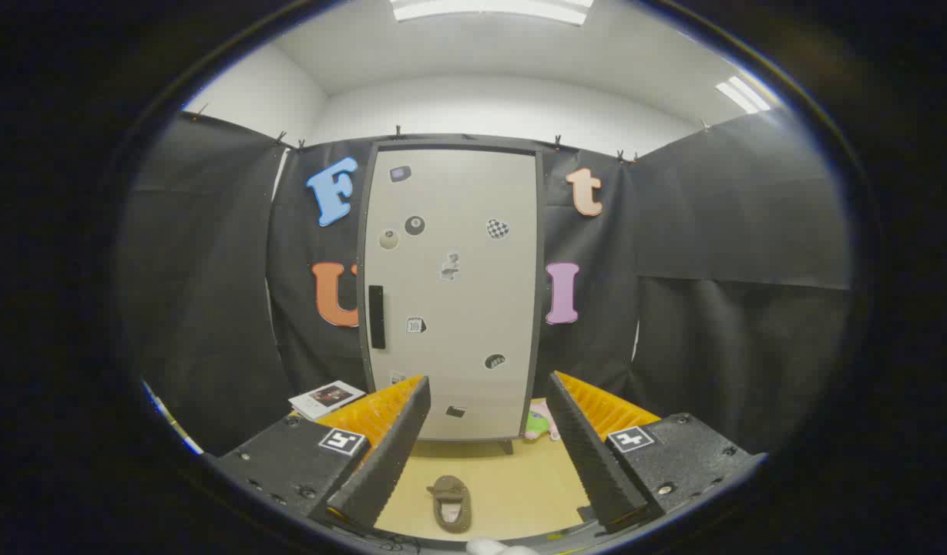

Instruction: Open the shoe cabinet door, grab the shoes and put them into the shoe cabinet, then close the shoe cabinet door.

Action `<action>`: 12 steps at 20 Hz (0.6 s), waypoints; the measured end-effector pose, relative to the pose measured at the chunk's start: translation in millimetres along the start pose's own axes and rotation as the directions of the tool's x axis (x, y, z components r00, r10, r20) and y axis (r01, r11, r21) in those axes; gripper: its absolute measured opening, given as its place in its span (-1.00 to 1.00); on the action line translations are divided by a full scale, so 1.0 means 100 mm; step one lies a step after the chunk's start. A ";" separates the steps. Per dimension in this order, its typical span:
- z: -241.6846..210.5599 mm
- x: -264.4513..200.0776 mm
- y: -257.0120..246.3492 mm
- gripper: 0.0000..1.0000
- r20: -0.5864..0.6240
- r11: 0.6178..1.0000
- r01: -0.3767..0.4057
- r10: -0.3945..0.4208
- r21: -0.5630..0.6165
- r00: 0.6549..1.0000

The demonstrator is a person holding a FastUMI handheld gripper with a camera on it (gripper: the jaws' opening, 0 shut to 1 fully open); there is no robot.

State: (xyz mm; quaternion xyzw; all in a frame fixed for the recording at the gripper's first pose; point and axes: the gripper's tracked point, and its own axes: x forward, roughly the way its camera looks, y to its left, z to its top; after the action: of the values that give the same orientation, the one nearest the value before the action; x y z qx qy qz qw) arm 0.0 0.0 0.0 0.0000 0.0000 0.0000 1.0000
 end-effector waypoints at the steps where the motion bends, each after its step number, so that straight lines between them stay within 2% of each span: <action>1: 0.00 0.00 -0.01 0.99 0.000 1.000 0.003 -0.003 0.002 1.000; 12: -0.03 0.03 0.08 0.99 -0.010 1.000 0.013 -0.013 0.000 1.000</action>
State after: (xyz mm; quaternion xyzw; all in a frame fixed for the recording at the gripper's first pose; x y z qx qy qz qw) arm 3.4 7.6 -2.9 -0.0001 0.0052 -0.0063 1.0000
